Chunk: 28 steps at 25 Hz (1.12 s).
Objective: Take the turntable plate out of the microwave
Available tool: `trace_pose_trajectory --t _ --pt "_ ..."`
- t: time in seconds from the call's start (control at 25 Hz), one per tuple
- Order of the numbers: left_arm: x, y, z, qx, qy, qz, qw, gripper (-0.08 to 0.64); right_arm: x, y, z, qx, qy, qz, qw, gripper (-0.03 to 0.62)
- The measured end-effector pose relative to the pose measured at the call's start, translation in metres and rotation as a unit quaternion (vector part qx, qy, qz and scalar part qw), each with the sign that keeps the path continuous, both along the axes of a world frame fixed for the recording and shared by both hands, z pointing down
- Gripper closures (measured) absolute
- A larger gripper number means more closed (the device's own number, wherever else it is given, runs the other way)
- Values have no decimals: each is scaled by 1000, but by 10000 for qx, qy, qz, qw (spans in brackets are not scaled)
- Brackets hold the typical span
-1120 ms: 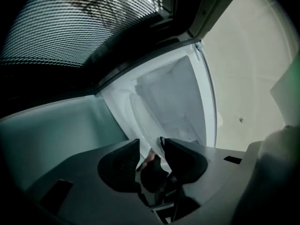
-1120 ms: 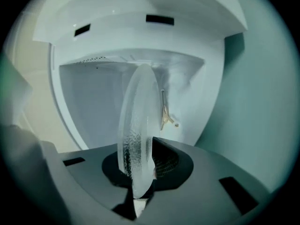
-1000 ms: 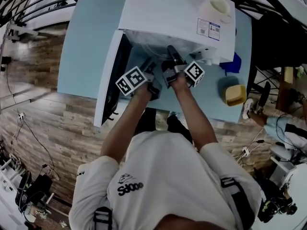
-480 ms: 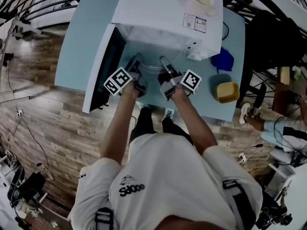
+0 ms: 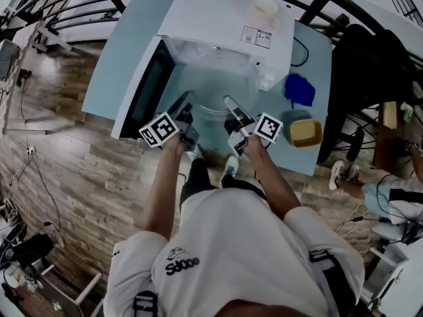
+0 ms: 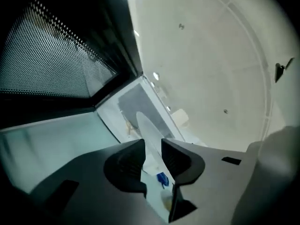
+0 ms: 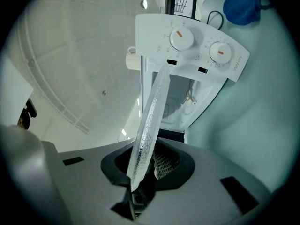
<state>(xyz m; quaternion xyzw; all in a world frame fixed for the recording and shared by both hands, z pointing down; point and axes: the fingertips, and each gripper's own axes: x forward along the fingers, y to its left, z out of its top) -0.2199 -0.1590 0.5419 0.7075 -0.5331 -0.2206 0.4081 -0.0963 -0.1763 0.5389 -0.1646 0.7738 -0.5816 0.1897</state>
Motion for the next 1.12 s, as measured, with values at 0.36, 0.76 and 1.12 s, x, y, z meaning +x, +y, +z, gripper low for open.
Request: trace_pose_trajectory --t 0.36,0.76,1.12 --pt "20 60 -48 418 -176 -166 9988 442 13 42 -51 789 103 -593 9951 545" --pt "29 90 -117 1101 -841 -317 9899 431 23 67 -119 1561 -32 -729 9850 545" --pt "51 88 -171 1680 -1146 -198 9789 425 44 64 -173 2196 -62 -590 9738 543"
